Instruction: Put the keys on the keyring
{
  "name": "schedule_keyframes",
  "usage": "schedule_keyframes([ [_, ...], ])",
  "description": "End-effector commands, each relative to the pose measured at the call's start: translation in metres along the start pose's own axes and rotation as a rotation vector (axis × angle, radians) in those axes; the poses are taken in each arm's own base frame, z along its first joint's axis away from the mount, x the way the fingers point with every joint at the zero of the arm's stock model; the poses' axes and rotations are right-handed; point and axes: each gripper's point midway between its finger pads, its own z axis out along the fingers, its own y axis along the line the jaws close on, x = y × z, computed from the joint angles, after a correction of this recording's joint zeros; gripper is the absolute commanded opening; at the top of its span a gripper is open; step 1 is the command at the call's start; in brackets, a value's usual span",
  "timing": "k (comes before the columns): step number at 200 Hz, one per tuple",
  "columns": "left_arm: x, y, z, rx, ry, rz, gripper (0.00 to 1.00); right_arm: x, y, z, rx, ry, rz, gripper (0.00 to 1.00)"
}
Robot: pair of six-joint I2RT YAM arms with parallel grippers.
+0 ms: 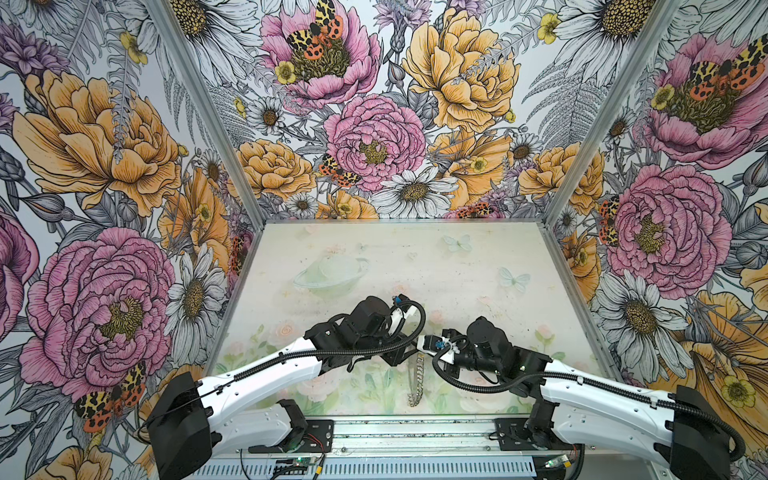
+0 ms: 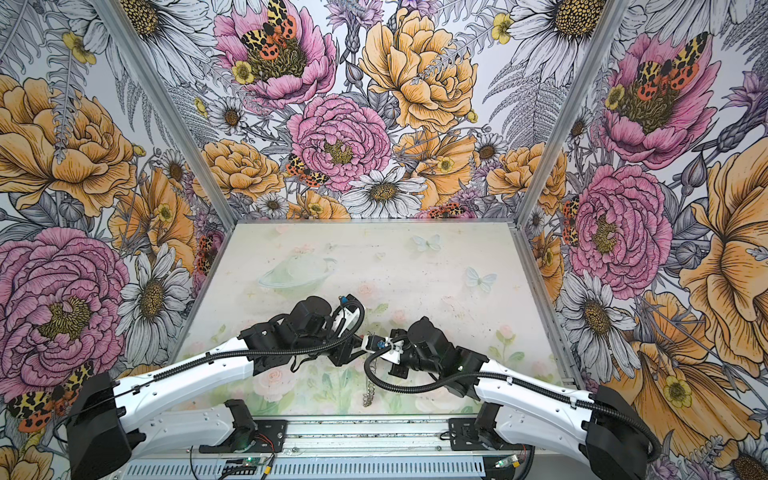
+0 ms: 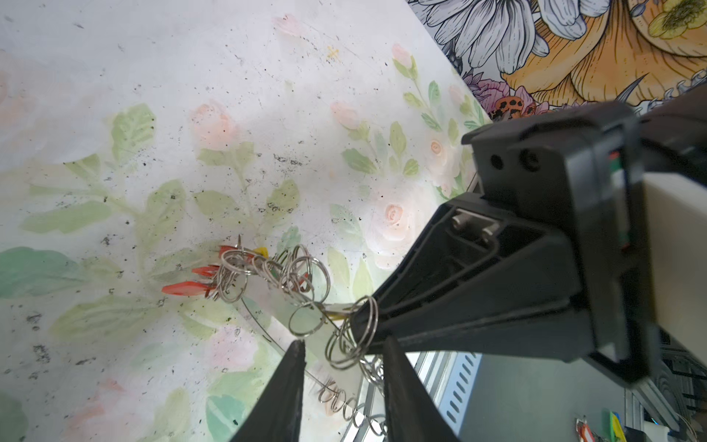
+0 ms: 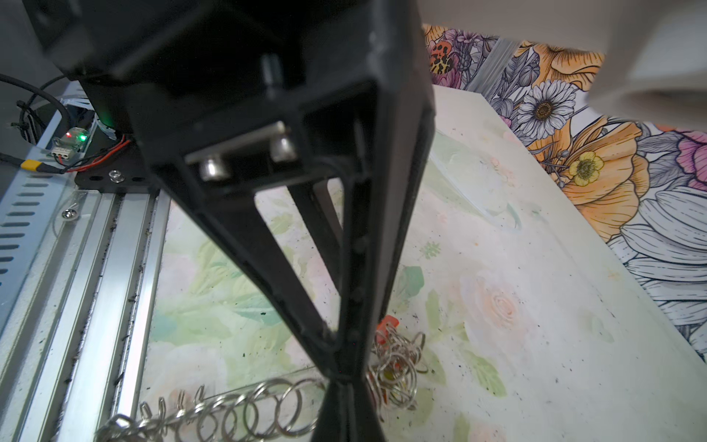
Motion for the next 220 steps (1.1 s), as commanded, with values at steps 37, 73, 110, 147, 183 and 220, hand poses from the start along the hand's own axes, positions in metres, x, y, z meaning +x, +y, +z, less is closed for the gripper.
schedule_keyframes([
  [37, -0.003, 0.01, -0.001, -0.077, -0.002, 0.007, 0.29, -0.018, 0.0, -0.001, -0.011, -0.081, -0.02, 0.0],
  [73, -0.008, 0.016, -0.005, -0.119, -0.029, -0.013, 0.21, -0.021, -0.001, -0.003, -0.002, -0.088, -0.018, 0.0],
  [110, -0.01, 0.016, -0.009, -0.12, -0.043, -0.021, 0.24, -0.02, 0.0, -0.002, -0.005, -0.082, -0.023, 0.0],
  [147, -0.013, 0.015, -0.009, -0.11, -0.039, -0.094, 0.28, -0.02, 0.001, -0.002, -0.006, -0.08, -0.028, 0.0],
  [183, -0.02, 0.015, -0.014, -0.051, -0.054, -0.297, 0.28, -0.02, 0.0, -0.002, -0.001, -0.078, -0.03, 0.0],
  [220, -0.023, 0.004, -0.02, -0.005, -0.067, -0.317, 0.29, -0.019, 0.001, 0.0, -0.004, -0.076, -0.032, 0.0],
])
